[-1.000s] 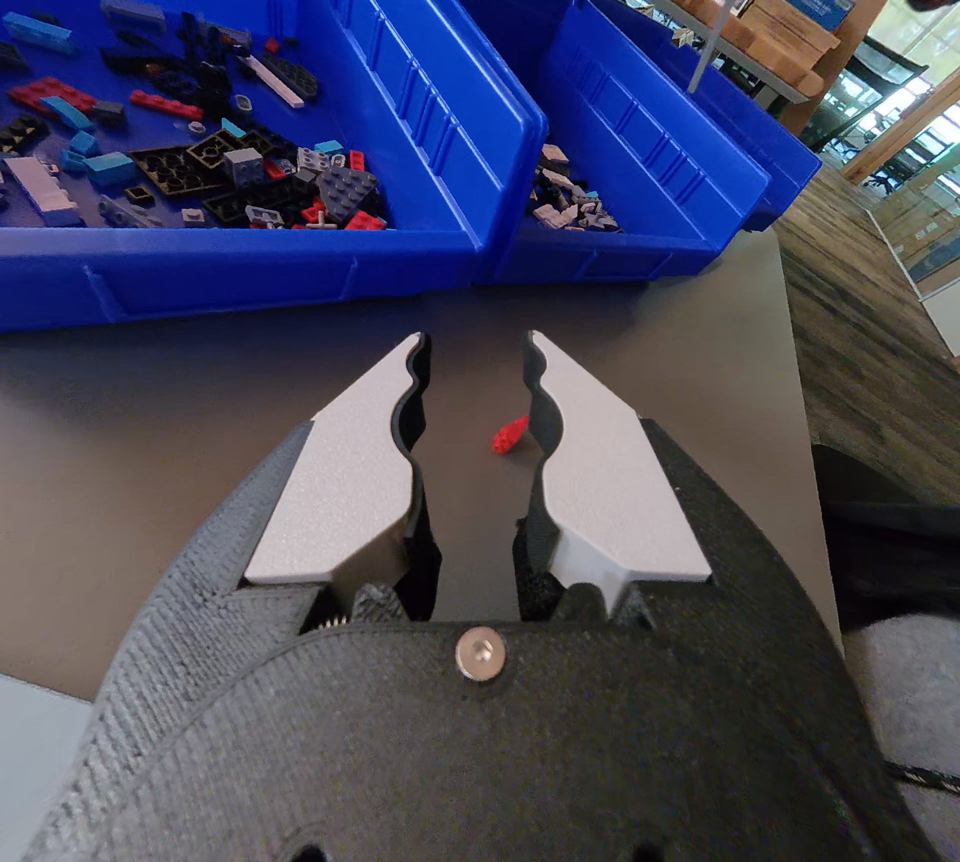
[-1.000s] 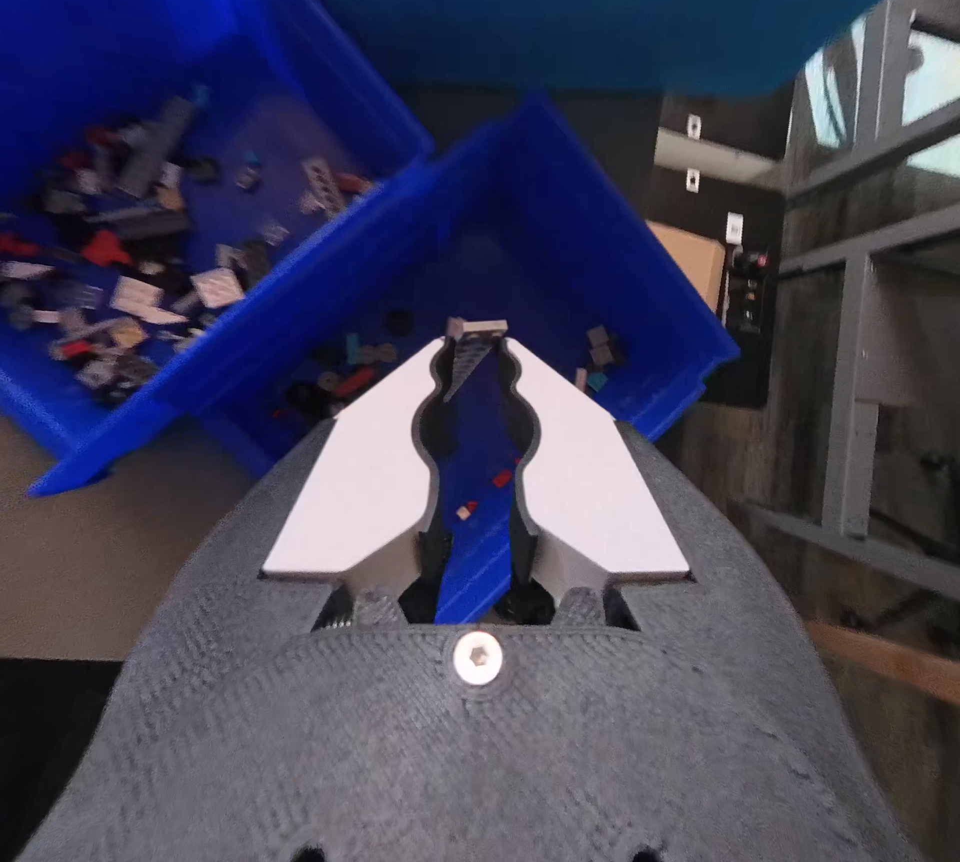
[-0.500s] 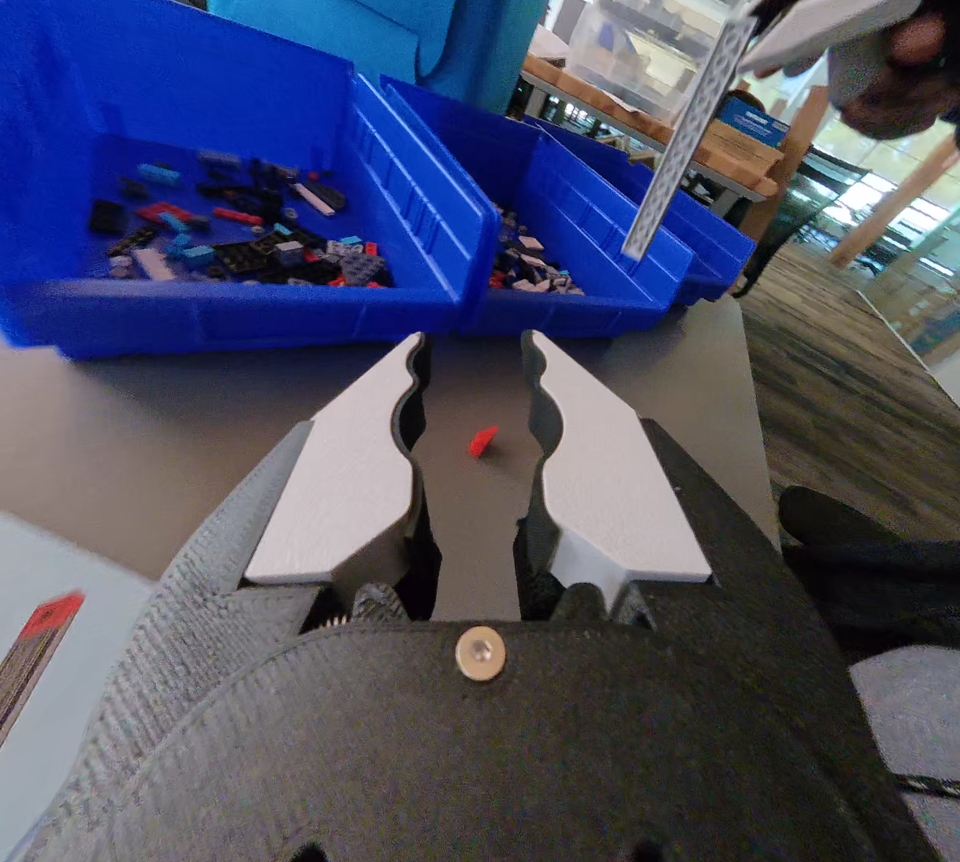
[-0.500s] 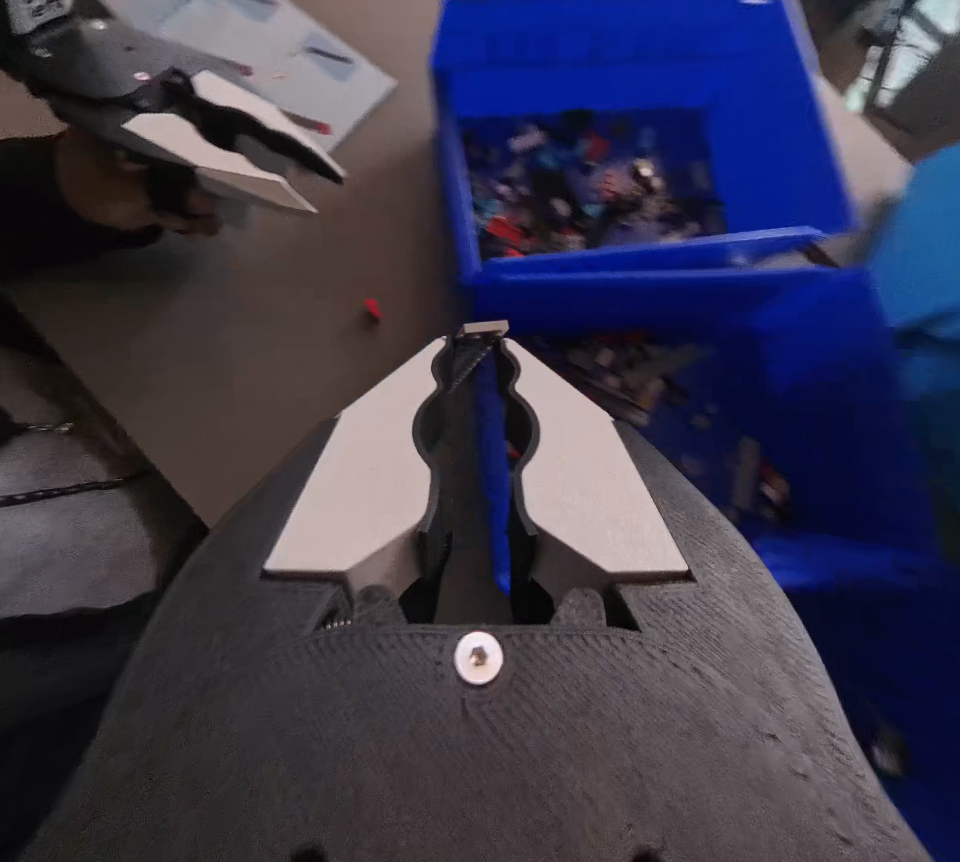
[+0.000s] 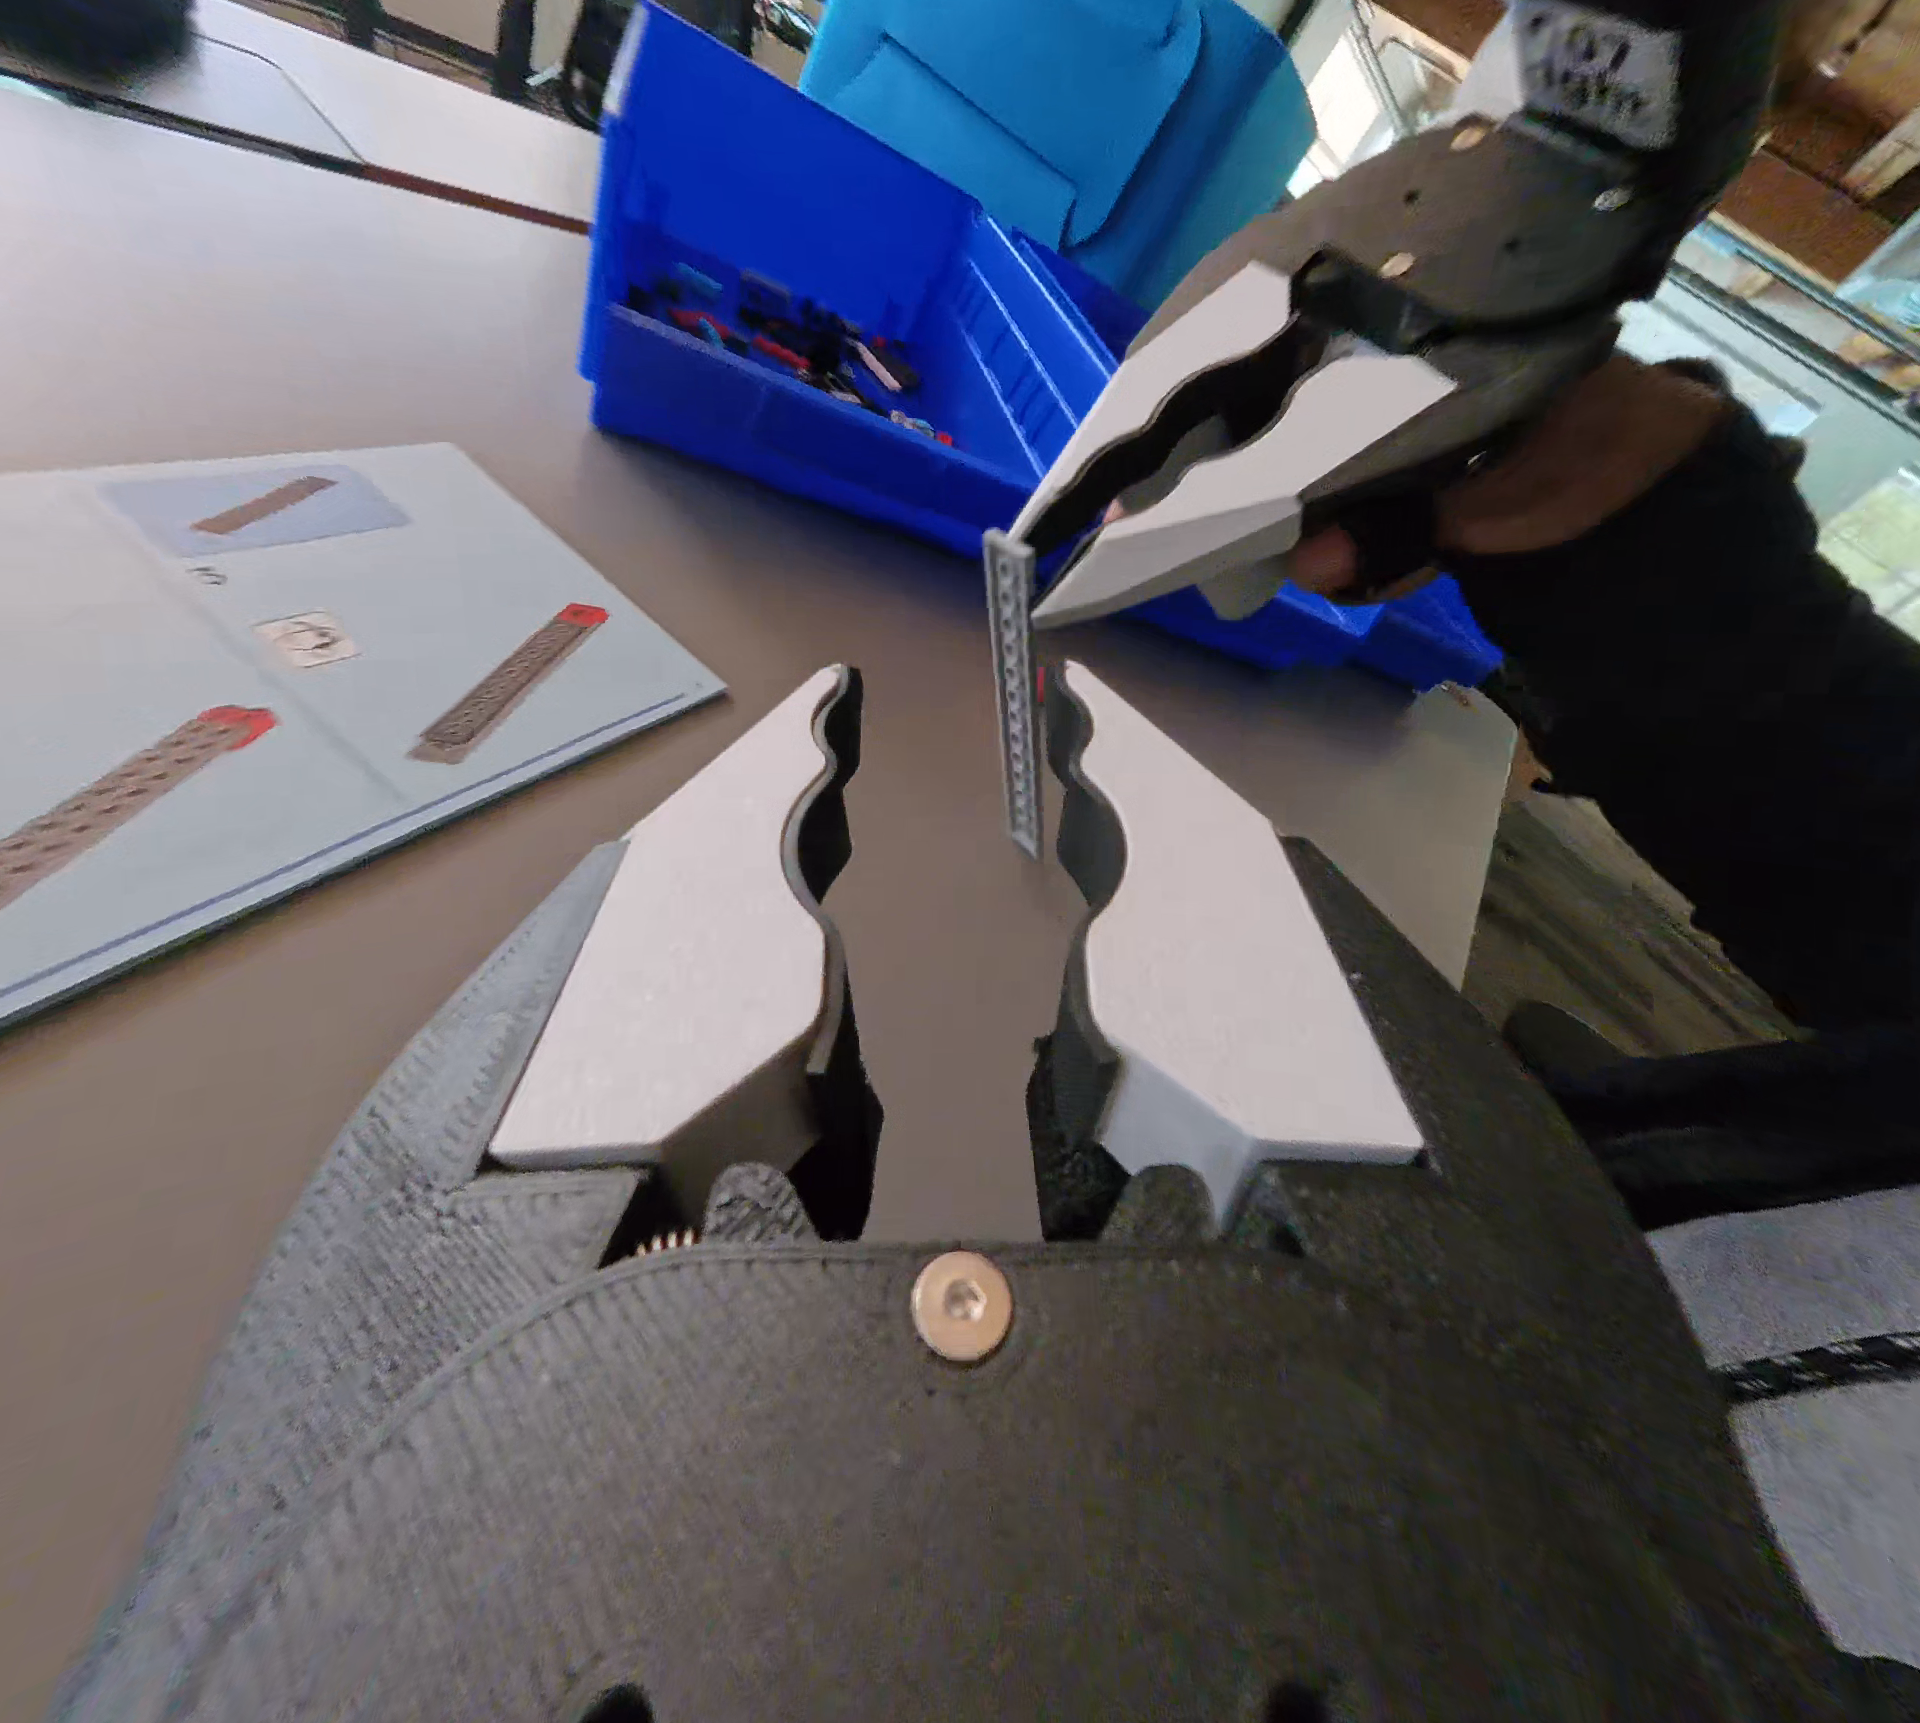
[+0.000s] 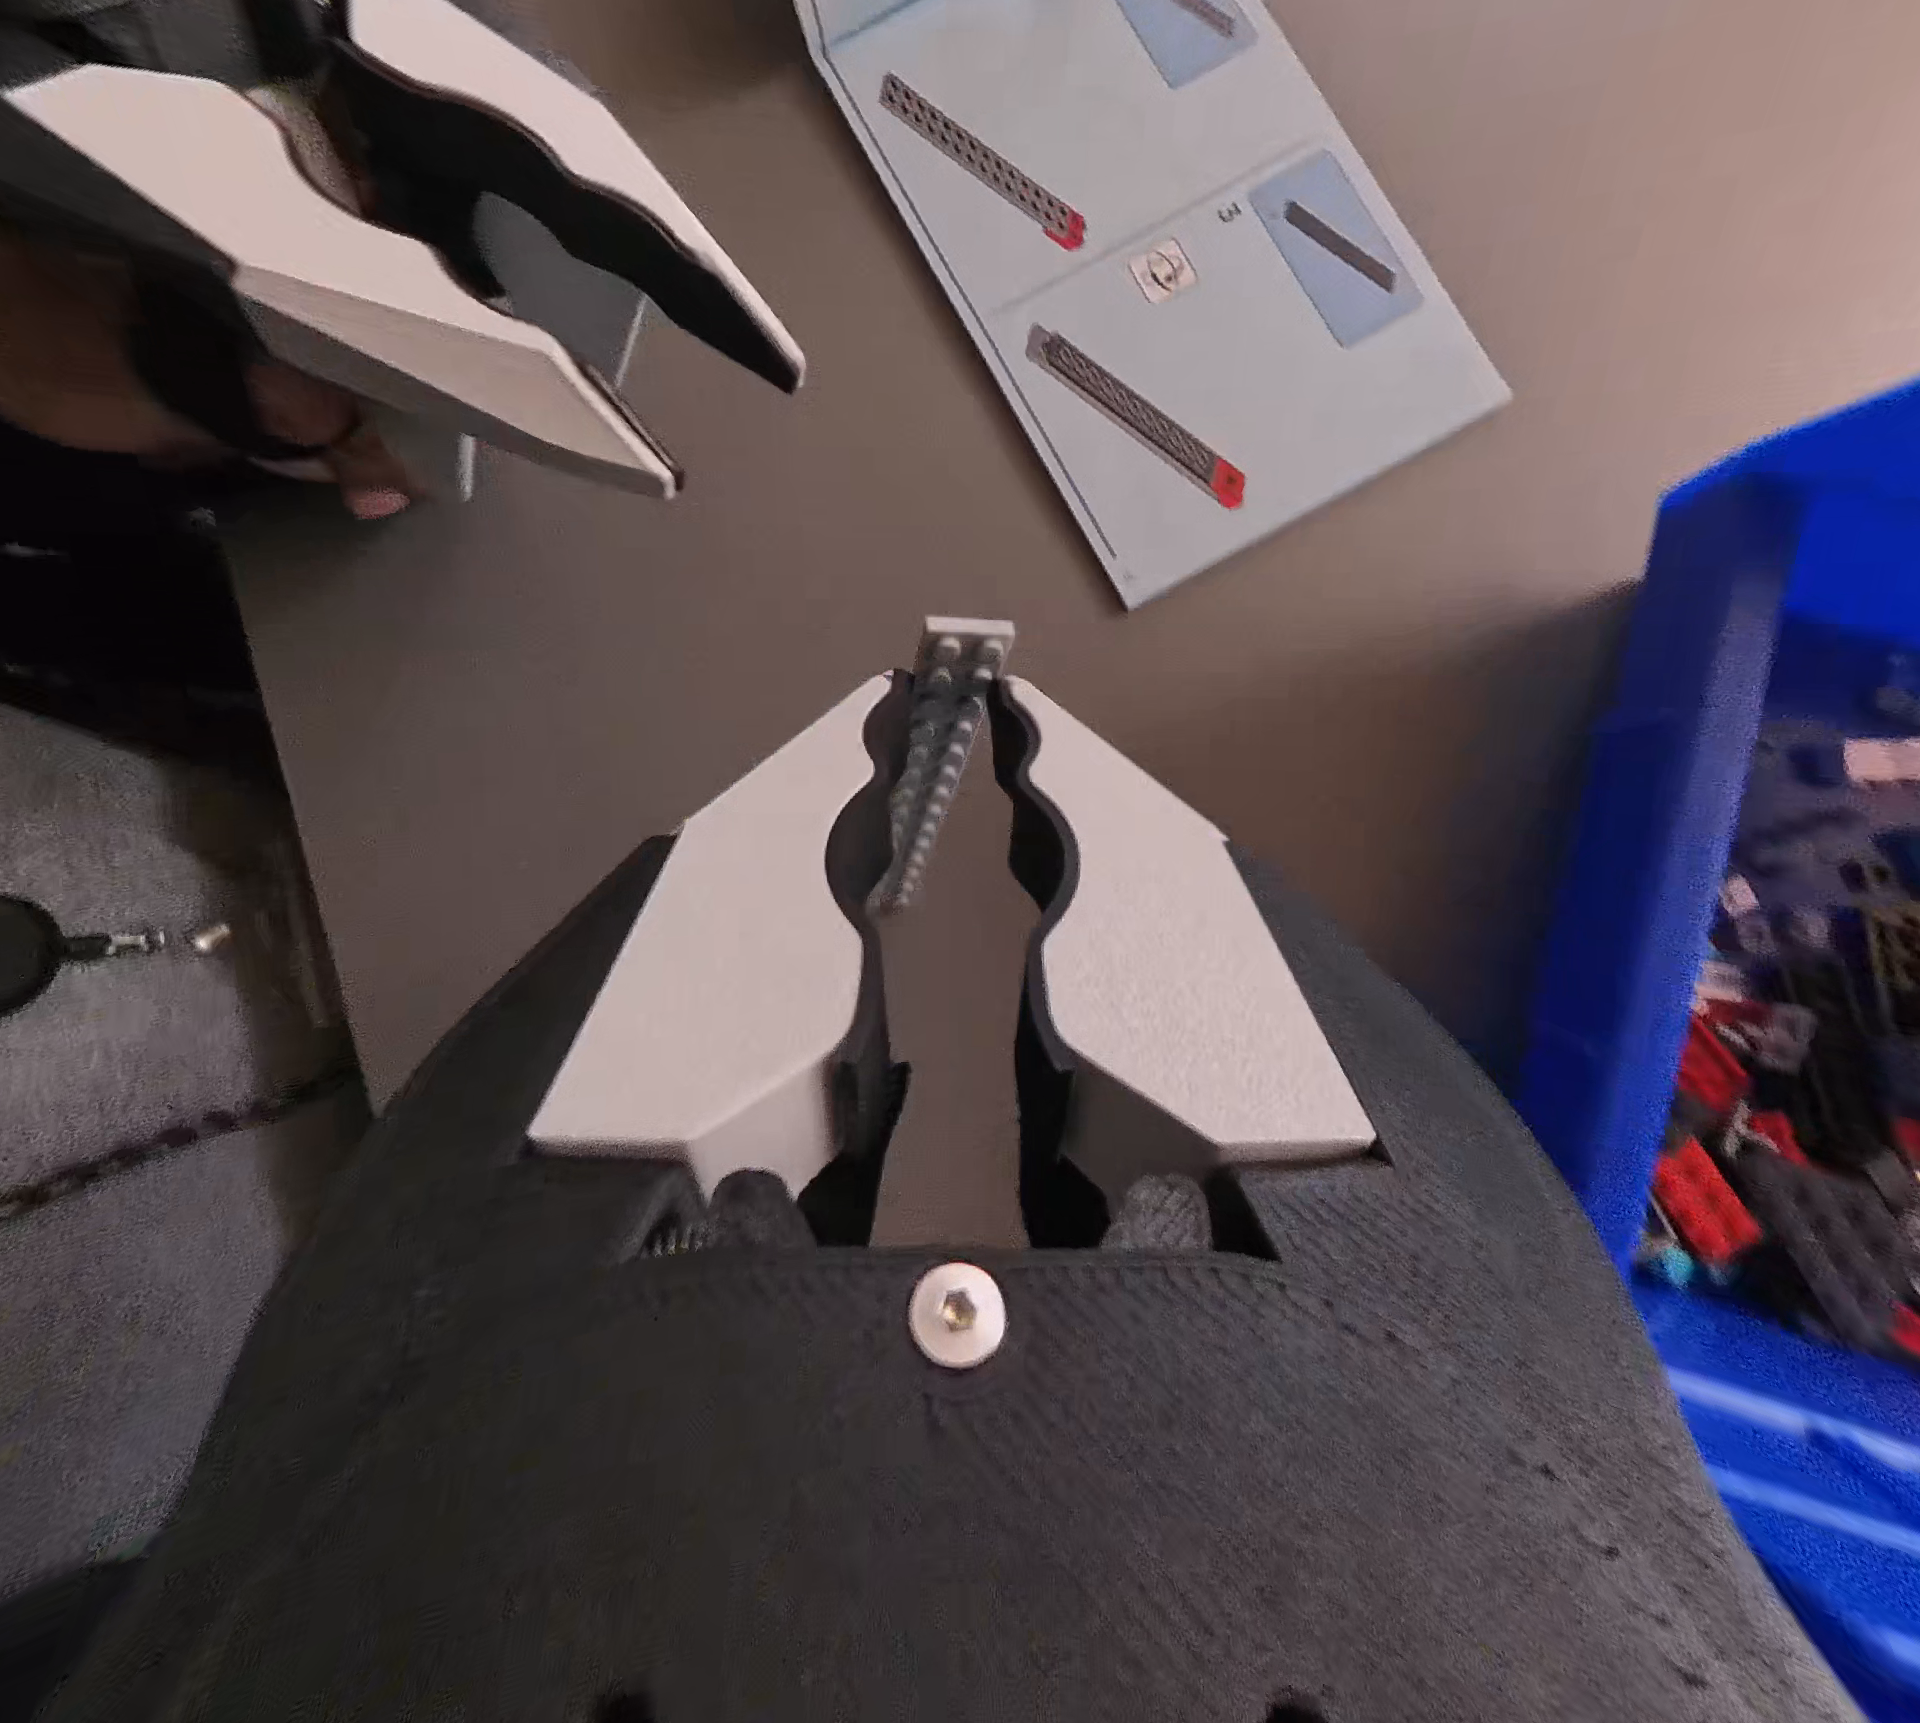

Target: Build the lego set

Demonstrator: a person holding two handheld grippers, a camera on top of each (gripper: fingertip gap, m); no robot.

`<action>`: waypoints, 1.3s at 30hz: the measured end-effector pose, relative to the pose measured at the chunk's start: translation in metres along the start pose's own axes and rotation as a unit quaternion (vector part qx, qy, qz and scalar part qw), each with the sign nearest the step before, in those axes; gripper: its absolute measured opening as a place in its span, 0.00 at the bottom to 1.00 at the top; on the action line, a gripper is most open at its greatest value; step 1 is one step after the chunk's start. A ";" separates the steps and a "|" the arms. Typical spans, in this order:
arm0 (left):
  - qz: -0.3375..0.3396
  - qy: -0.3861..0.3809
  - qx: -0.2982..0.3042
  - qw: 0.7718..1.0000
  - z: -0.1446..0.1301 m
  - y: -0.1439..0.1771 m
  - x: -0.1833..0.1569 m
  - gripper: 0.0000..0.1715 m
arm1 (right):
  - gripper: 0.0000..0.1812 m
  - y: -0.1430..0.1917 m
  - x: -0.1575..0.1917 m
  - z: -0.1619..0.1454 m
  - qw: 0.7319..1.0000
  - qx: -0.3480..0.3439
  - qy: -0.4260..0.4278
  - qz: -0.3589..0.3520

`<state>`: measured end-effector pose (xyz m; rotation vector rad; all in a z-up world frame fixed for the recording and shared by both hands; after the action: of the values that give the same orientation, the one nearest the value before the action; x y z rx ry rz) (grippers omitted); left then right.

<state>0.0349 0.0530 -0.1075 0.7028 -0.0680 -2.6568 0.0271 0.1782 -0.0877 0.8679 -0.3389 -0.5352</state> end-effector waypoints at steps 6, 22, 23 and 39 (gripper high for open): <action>0.027 0.001 -0.031 0.999 0.007 0.019 0.016 0.20 | 0.10 -0.040 0.003 0.014 0.999 -0.026 -0.017 0.010; 0.067 -0.013 -0.037 0.997 0.007 0.010 0.025 0.20 | 0.05 -0.080 -0.006 -0.005 0.994 -0.077 -0.056 0.054; 0.068 -0.017 -0.037 0.997 0.009 0.007 0.026 0.20 | 0.05 -0.078 -0.008 -0.006 0.993 -0.087 -0.056 0.051; 0.062 -0.063 -0.005 0.996 0.071 -0.045 0.059 0.20 | 0.08 -0.033 -0.030 -0.010 0.980 -0.192 -0.045 0.034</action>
<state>-0.0624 0.0682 -0.0790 0.5106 -0.1274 -2.5777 -0.0026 0.1844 -0.1226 0.4577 -0.3320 -0.5544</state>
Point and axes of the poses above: each gripper's, where its closed fingertips meet, y back along the fingers, z out of its top, x = y × z across the jaws, the point moved 5 cm from there along y, back along the fingers, and after that the axes turned 2 degrees about z, right-handed, at the moved point
